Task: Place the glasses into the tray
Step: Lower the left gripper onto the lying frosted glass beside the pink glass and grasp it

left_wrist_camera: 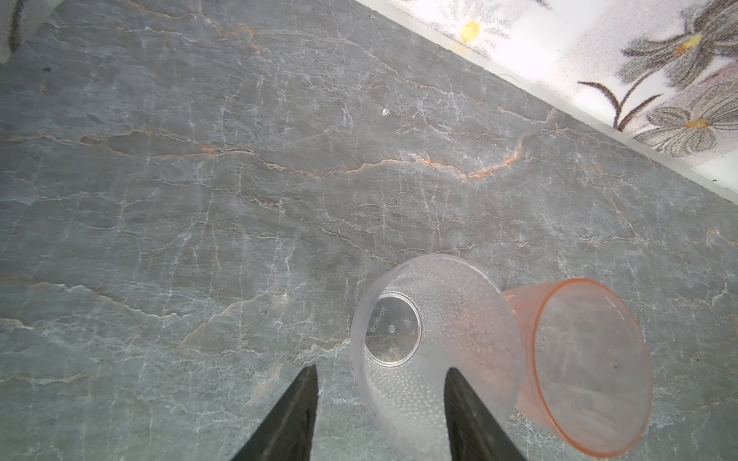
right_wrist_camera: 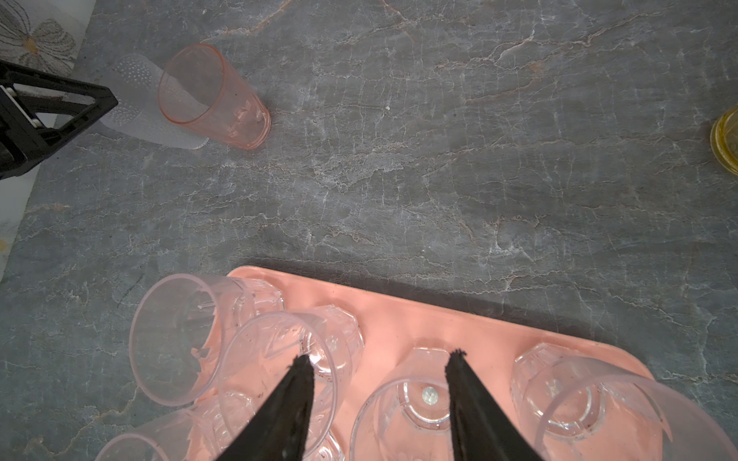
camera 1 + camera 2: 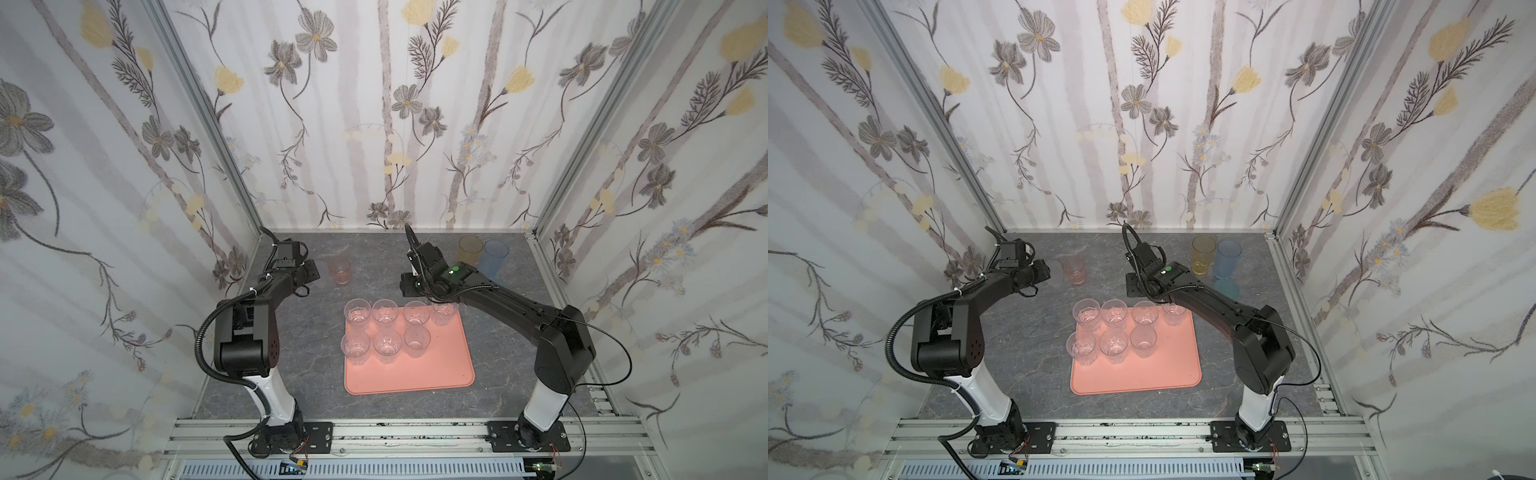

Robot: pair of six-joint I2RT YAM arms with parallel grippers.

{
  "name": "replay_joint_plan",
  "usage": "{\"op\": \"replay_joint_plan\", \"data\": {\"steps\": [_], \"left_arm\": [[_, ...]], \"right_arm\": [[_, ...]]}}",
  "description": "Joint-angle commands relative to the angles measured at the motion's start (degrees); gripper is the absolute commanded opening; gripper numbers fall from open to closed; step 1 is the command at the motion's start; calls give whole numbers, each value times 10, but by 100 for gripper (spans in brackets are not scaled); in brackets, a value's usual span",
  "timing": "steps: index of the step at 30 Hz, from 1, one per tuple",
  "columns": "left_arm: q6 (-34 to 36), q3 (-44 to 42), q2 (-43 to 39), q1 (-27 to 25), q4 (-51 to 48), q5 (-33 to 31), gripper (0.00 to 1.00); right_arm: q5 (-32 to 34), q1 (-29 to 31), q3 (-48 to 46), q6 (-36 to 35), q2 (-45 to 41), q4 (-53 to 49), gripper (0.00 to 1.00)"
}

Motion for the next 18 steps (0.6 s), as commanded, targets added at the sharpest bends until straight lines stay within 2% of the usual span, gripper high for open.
{"op": "replay_joint_plan", "data": {"steps": [1,7,18], "left_arm": [[0,3,-2,0,6,11,53],[-6,5,1,0,6,14,49],[2,-3,12,0,6,-12,32]], "right_arm": [[-2,1,0,4,5,25,54],[-3,1,-1,4,5,26,55],[-15,0,-1,7,13,33,55]]}}
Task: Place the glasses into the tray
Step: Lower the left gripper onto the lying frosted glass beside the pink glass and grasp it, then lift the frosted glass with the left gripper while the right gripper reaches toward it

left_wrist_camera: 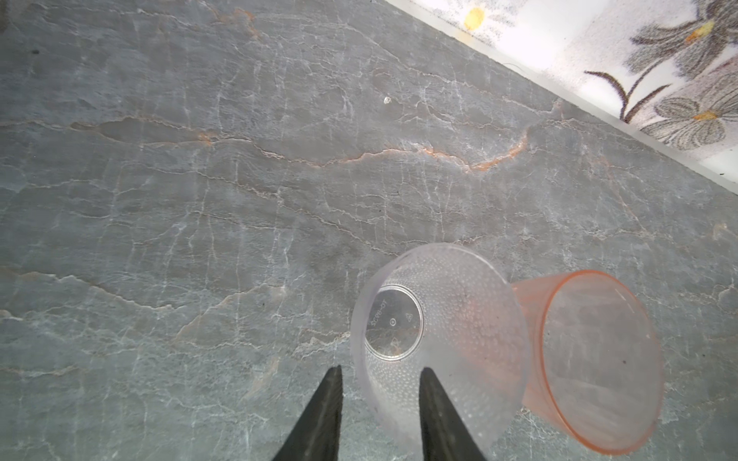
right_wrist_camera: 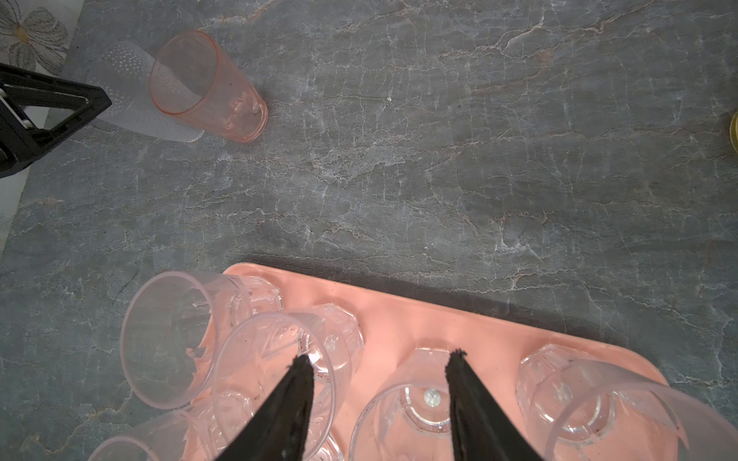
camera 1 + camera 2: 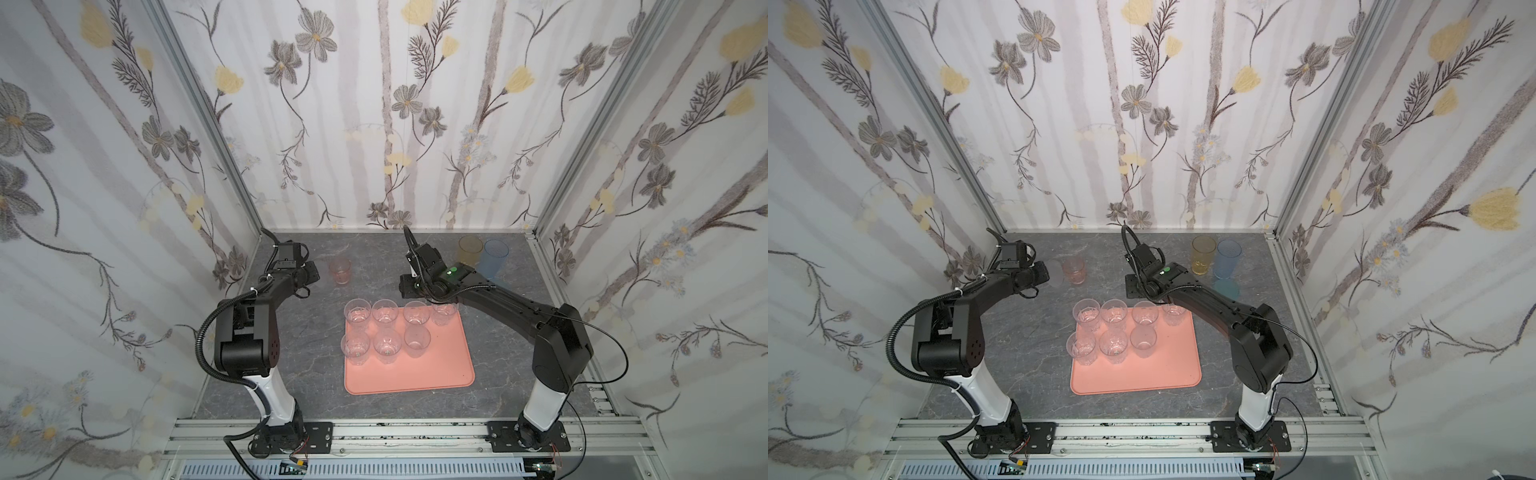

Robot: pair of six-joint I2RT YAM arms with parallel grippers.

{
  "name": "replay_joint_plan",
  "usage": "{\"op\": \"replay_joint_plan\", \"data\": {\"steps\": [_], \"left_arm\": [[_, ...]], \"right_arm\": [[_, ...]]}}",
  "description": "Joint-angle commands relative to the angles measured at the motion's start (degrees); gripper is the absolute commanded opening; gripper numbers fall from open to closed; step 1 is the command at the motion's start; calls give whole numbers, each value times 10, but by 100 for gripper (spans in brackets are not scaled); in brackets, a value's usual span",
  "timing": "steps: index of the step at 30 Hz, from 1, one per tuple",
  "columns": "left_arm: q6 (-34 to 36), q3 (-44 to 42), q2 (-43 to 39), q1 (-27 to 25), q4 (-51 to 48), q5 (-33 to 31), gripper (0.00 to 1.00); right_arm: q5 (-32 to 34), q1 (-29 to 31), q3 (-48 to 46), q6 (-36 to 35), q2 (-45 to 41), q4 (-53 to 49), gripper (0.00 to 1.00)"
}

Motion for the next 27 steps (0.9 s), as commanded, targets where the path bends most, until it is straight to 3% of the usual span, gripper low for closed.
{"op": "replay_joint_plan", "data": {"steps": [1,27], "left_arm": [[4,4,9,1,6,-10,30],[3,-10,-8,0,4,-16,3]], "right_arm": [[-6,0,2,7,3,29,55],[-15,3,-3,11,-2,33,54]]}}
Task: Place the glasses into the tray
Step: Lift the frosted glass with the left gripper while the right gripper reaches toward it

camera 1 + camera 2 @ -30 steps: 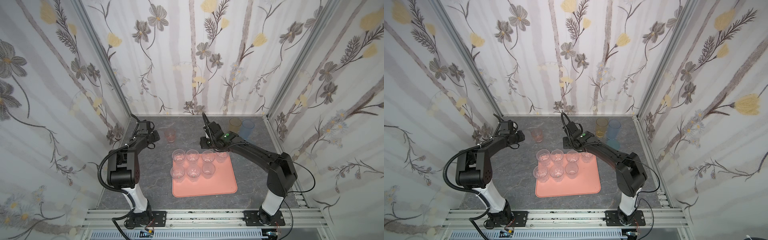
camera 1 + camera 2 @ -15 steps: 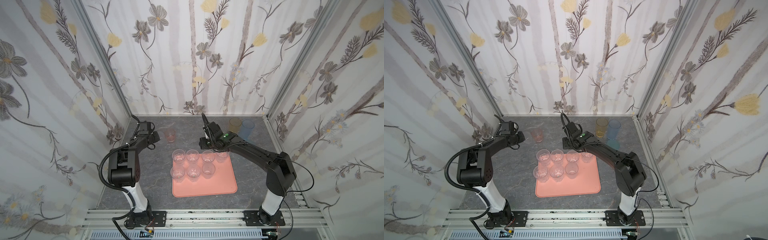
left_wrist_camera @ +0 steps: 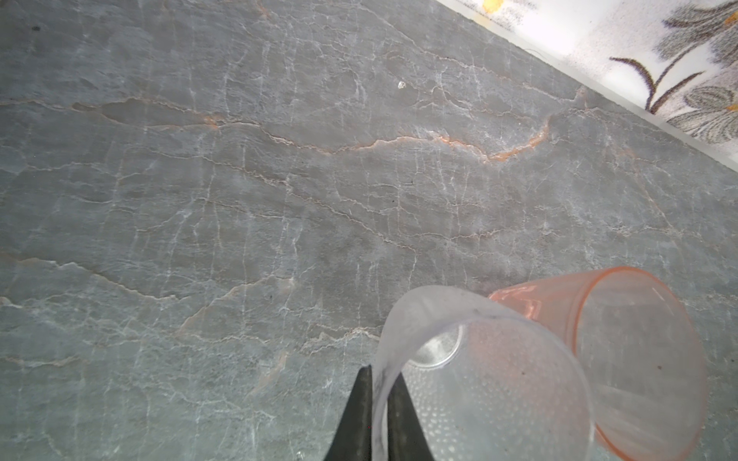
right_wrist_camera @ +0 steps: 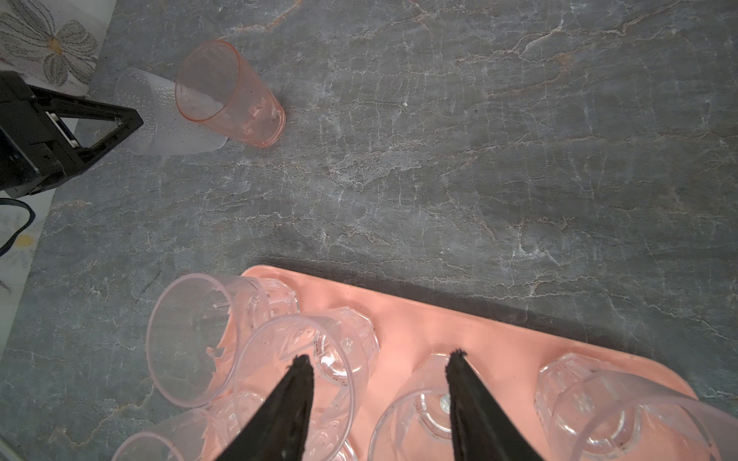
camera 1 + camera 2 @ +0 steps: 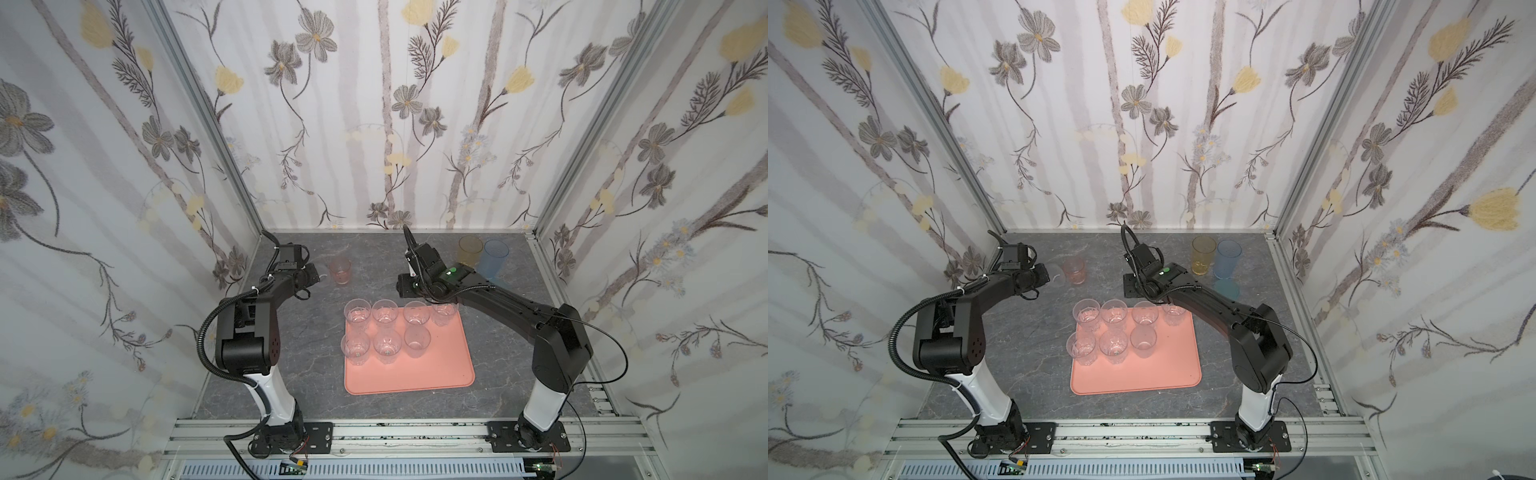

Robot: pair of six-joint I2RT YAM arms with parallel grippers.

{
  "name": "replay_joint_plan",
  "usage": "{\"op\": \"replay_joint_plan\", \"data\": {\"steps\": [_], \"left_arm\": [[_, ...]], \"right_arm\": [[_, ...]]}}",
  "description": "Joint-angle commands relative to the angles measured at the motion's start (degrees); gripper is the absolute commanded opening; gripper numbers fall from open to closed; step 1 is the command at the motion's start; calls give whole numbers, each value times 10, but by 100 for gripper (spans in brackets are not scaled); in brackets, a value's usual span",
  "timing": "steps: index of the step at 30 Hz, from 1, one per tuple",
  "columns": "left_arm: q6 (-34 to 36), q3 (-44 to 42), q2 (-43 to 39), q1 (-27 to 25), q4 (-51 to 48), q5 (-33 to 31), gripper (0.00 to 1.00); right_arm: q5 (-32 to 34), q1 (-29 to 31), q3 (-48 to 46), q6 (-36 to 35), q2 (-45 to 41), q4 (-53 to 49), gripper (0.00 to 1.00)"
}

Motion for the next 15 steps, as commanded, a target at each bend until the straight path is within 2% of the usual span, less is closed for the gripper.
{"op": "replay_joint_plan", "data": {"steps": [1,10,15], "left_arm": [[1,-4,-15,0,4,-6,2],[-2,-40,-99,2,-18,-23,0],[-23,-61,-208,-8,-57,-33,0]], "right_arm": [[-5,1,-3,5,-2,18,55],[-13,8,19,6,1,12,55],[-14,28,49,14,-17,6,54]]}}
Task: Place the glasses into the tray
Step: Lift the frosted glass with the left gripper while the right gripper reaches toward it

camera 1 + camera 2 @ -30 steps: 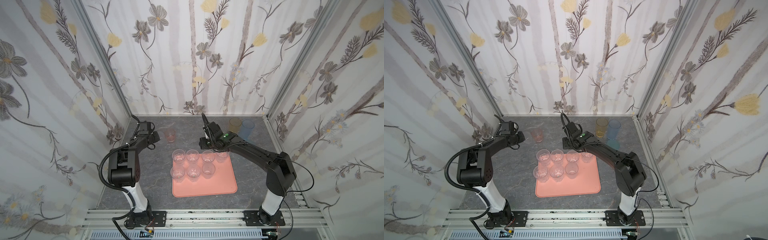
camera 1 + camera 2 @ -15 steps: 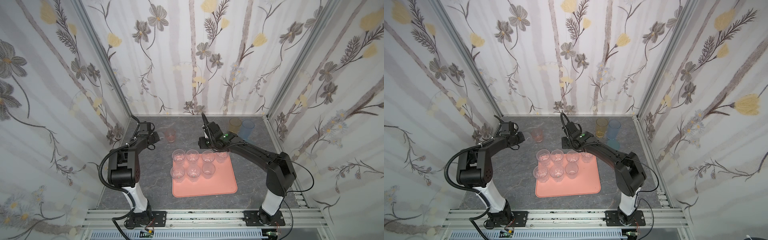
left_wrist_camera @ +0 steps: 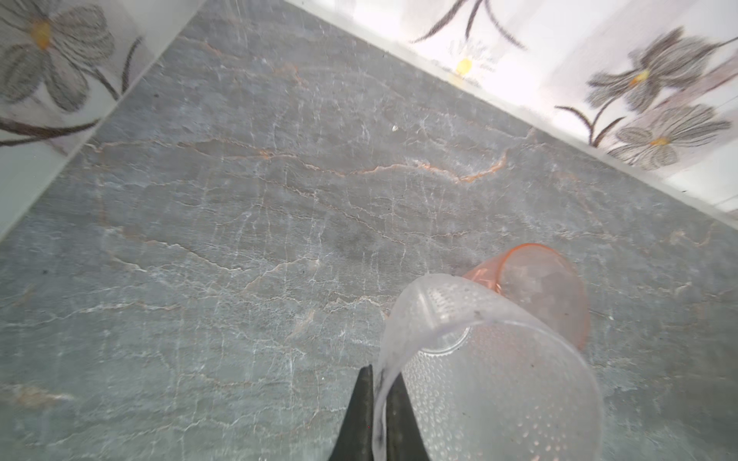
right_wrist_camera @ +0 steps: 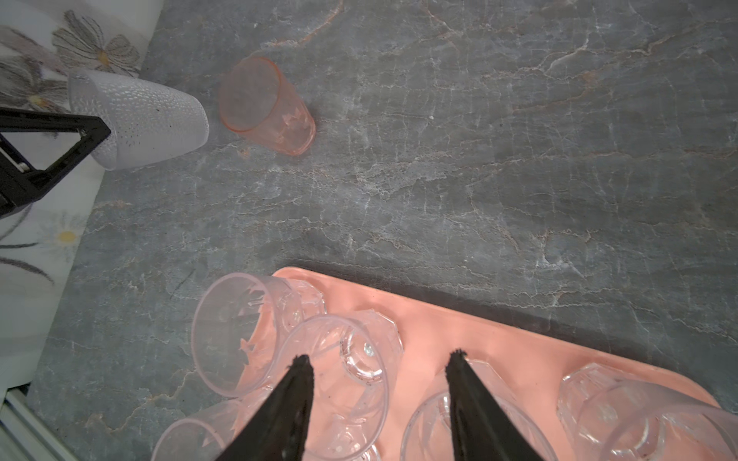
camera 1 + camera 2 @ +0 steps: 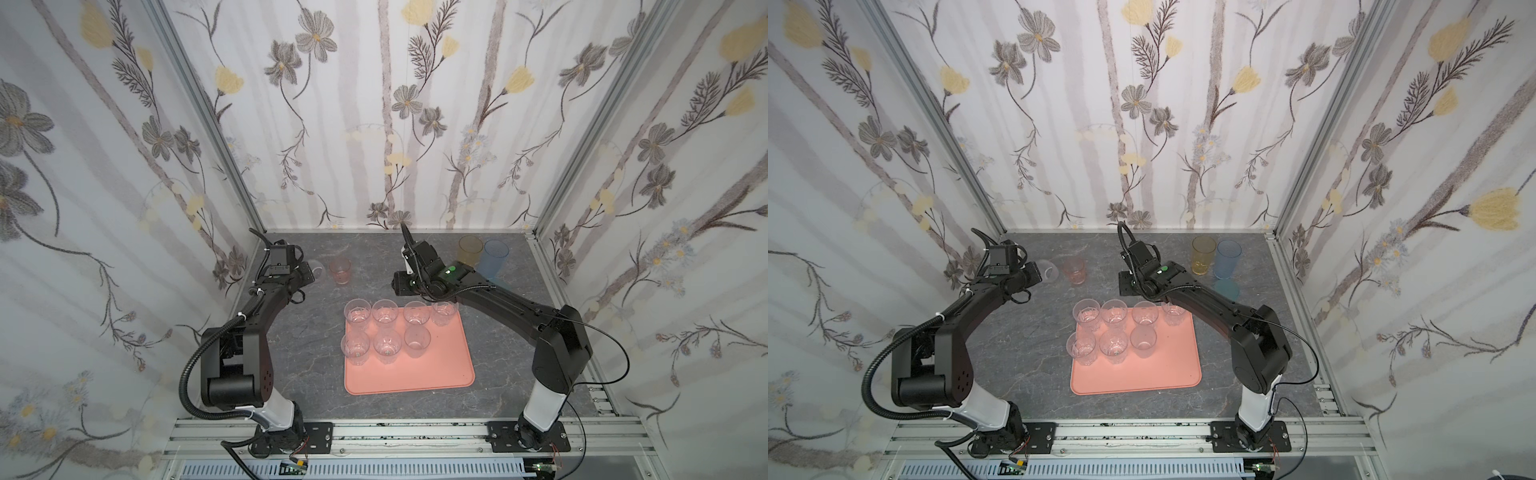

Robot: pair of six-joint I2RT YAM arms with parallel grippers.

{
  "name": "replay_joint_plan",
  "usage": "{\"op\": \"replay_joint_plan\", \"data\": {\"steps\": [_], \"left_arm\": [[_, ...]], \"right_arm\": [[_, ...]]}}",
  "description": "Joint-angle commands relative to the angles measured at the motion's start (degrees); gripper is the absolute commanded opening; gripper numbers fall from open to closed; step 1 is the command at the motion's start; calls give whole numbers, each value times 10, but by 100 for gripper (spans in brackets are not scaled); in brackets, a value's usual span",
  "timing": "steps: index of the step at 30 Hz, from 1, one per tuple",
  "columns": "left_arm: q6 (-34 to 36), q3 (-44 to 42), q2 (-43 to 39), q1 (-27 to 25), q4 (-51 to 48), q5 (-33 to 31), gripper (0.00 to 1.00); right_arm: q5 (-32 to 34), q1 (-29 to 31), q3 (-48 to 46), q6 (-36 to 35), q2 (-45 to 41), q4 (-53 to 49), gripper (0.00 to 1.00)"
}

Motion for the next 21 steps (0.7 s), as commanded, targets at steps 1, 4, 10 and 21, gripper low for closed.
{"op": "replay_joint_plan", "data": {"steps": [1,4,10,21], "left_arm": [[-14,-9,-69,-16,-30,-22,0],[-27,-12,-132,-61,-60,-51,0],[-104,-17,-187,-194,-75,-85,0],[-184,11,-178,-340,-74,-137,0]], "right_arm": [[-3,15,23,12,-17,10,54],[5,28,47,22,-24,7,55],[54,74,87,31,-44,5,55],[128,103,104,11,-54,-6,55]]}}
